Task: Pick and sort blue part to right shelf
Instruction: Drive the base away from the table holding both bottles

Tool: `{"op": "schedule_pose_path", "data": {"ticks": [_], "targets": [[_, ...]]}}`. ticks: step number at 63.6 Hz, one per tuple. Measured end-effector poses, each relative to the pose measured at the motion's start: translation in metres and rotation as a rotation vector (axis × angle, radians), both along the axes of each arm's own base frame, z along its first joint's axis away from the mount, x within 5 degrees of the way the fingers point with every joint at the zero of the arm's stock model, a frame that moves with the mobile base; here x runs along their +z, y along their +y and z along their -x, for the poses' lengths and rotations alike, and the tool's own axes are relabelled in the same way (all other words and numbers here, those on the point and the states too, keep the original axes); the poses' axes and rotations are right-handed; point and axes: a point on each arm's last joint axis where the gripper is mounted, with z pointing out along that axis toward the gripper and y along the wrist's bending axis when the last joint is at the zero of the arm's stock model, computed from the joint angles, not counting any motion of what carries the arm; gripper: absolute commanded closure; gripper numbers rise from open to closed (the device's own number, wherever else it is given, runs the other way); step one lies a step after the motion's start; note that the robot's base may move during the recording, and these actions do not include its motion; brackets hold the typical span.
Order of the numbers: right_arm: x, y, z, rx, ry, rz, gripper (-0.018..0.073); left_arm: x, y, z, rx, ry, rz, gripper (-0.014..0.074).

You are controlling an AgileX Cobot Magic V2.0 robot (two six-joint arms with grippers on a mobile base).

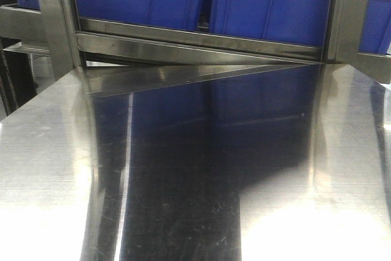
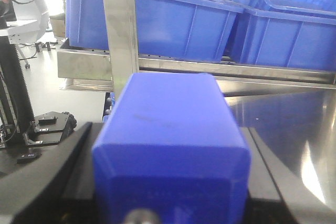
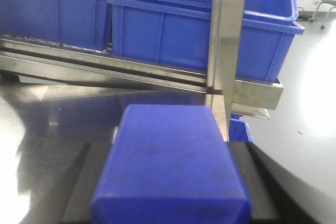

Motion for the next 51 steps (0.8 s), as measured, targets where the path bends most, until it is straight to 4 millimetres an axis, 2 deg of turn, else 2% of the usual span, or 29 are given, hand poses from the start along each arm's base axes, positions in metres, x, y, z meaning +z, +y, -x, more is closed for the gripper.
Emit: {"op": "schedule_pose_path", "data": {"ticks": [51], "targets": [[-0.0001,0.0,0.0,0.0,0.001,0.0,0.0129,0.0,0.0,0.0,0.0,0.0,0.0,0.026]]}}
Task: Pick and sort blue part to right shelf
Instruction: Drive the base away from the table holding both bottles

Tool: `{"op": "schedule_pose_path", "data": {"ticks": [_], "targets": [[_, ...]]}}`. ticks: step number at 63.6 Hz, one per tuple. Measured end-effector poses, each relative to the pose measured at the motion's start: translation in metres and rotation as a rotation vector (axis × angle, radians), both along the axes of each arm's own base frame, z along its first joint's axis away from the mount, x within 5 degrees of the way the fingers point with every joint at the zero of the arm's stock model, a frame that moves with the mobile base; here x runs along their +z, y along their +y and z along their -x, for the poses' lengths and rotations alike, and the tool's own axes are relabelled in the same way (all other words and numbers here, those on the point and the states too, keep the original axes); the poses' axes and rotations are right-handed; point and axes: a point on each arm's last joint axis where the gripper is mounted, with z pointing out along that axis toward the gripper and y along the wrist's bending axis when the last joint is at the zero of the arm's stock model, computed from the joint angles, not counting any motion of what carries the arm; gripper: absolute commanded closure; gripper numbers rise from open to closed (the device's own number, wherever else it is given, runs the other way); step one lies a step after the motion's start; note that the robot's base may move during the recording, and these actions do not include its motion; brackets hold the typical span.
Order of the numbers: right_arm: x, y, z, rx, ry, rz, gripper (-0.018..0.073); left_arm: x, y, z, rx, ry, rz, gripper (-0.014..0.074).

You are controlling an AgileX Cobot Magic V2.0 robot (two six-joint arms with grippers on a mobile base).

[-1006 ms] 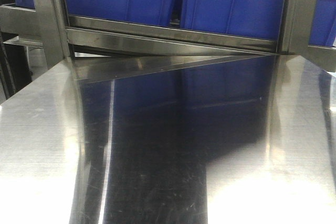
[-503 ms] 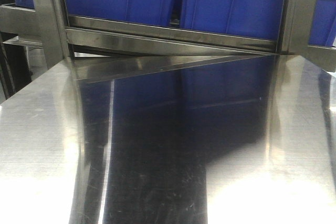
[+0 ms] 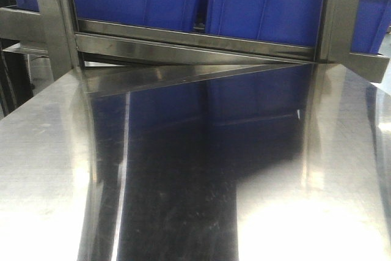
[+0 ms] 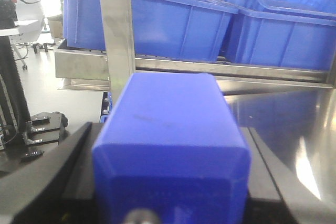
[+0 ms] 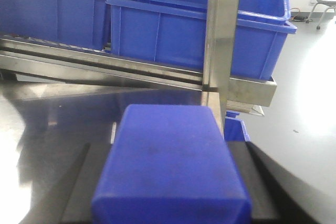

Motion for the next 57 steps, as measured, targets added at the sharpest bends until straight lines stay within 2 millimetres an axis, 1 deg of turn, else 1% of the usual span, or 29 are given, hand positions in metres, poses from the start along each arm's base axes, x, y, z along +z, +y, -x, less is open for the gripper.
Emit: {"op": "schedule_pose_path", "data": {"ticks": [57], "targets": [[0.0,0.0,0.0,0.0,0.0,0.0,0.0129,0.0,0.0001,0.0,0.002,0.0,0.0,0.026]]}}
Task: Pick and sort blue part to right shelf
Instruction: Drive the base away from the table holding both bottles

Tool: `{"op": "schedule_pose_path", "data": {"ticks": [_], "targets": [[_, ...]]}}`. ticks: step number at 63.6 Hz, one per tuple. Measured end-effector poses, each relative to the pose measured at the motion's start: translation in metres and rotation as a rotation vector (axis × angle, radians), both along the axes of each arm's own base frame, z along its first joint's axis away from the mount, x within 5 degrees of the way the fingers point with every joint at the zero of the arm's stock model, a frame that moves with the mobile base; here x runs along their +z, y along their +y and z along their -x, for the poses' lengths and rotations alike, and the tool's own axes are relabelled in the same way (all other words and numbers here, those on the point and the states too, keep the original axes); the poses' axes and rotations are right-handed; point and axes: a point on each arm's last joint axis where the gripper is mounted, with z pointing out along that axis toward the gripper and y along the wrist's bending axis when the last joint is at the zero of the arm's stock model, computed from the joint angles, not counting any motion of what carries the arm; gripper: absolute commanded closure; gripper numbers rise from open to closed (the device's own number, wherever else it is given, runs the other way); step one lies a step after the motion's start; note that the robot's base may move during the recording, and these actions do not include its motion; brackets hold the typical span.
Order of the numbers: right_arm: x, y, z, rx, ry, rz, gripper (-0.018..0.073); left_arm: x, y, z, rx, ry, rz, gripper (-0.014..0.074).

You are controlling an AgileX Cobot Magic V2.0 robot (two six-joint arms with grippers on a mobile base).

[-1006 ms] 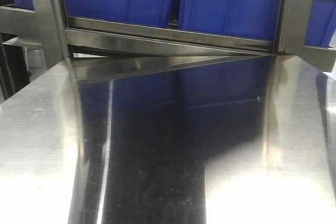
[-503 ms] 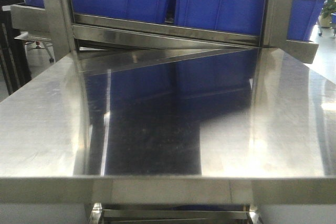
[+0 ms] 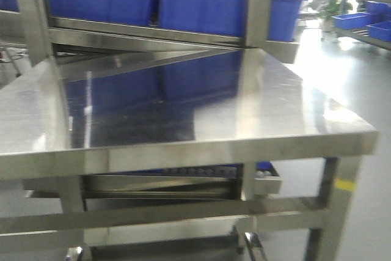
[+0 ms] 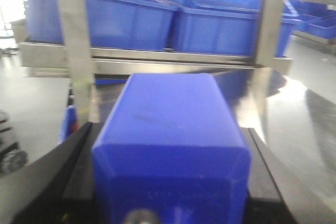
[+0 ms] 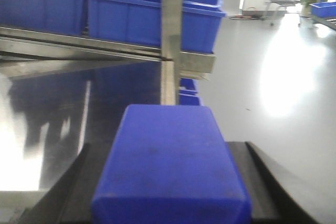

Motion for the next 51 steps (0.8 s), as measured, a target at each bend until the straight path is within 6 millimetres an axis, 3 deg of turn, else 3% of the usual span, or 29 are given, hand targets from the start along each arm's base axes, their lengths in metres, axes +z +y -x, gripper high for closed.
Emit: {"op": "schedule_pose_path", "data": {"ticks": [51], "targets": [[0.0,0.0,0.0,0.0,0.0,0.0,0.0129,0.0,0.0,0.0,0.0,0.0,0.0,0.026]]}}
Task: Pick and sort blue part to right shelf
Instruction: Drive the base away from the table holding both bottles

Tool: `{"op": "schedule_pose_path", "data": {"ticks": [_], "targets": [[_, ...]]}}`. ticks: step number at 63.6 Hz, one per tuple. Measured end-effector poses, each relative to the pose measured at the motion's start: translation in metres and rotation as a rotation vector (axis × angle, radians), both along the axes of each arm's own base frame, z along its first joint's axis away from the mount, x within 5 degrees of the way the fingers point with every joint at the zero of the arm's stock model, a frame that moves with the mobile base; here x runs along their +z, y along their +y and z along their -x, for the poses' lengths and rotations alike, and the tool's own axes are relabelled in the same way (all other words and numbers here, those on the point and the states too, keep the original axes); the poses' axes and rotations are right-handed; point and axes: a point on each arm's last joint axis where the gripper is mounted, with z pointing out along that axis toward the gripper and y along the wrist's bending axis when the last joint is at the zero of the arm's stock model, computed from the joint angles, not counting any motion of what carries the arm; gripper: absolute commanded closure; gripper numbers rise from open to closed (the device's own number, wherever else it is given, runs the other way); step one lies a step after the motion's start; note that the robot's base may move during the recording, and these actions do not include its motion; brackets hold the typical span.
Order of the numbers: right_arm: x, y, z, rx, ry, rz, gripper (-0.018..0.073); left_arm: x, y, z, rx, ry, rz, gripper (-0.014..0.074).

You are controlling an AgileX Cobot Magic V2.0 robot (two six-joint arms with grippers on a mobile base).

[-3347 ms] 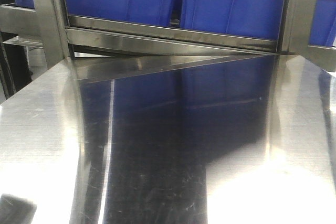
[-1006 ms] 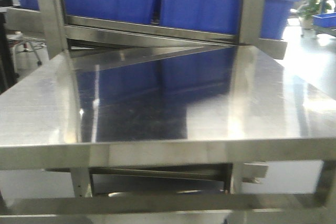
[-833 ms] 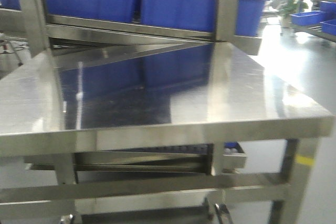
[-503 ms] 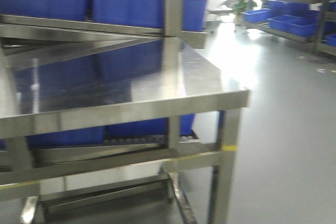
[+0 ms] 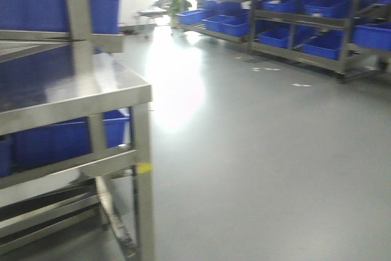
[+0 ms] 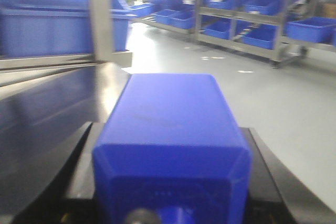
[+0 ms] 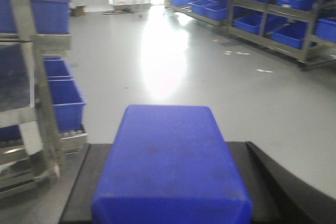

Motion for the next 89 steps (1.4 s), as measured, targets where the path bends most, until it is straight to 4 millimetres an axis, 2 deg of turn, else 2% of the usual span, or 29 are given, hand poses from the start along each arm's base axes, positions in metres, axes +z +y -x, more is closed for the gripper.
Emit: {"op": "schedule_pose_path", "data": {"ticks": [89], "targets": [[0.0,0.0,0.0,0.0,0.0,0.0,0.0129,0.0,0.0,0.0,0.0,0.0,0.0,0.026]]}}
